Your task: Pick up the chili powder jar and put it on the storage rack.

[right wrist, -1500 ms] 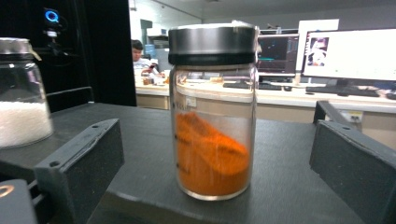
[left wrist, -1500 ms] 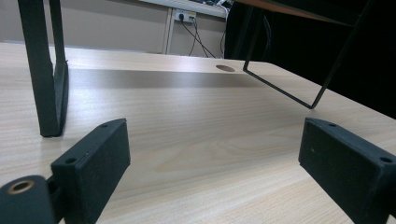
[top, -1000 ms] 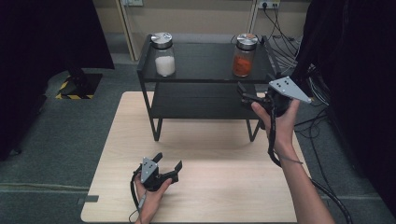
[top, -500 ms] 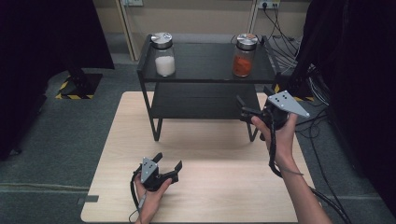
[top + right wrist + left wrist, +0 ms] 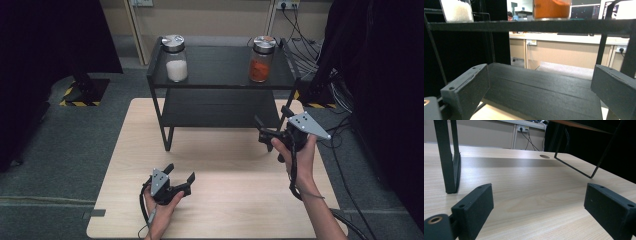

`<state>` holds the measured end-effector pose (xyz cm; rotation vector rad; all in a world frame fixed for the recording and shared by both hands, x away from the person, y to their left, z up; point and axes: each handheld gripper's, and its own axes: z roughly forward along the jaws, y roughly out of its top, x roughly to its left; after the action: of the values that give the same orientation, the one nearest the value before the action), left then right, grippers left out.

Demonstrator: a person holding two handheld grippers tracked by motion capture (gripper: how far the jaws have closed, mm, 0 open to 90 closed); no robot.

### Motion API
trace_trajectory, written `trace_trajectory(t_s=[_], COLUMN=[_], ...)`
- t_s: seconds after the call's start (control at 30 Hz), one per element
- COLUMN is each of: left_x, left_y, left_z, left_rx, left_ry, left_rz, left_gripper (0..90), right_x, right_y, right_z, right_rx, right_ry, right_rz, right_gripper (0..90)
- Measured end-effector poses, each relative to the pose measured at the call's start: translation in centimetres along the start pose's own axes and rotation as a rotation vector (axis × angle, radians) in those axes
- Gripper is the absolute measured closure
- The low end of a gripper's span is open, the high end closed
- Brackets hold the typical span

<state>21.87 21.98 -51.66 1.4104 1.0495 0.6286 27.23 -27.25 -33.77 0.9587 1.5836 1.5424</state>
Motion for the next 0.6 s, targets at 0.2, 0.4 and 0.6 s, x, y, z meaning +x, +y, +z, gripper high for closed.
trace_trajectory(t_s=[0.2, 0.4, 0.6], left_x=[0.0, 0.0, 0.0], left_y=[0.0, 0.0, 0.0], left_z=[0.0, 0.0, 0.0], left_rx=[0.003, 0.002, 0.001], left_ry=[0.000, 0.002, 0.001], left_rz=[0.001, 0.000, -0.003], left_gripper=[8.2, 8.2, 8.1], right_x=[-0.6, -0.9, -1.0], right_y=[-1.3, -2.7, -3.8], right_z=[-1.0, -1.9, -2.5], right_rx=[0.003, 0.015, 0.030], right_ry=[0.007, 0.015, 0.026], right_rz=[-0.012, -0.007, -0.006], right_gripper=[2.3, 2.2, 2.2])
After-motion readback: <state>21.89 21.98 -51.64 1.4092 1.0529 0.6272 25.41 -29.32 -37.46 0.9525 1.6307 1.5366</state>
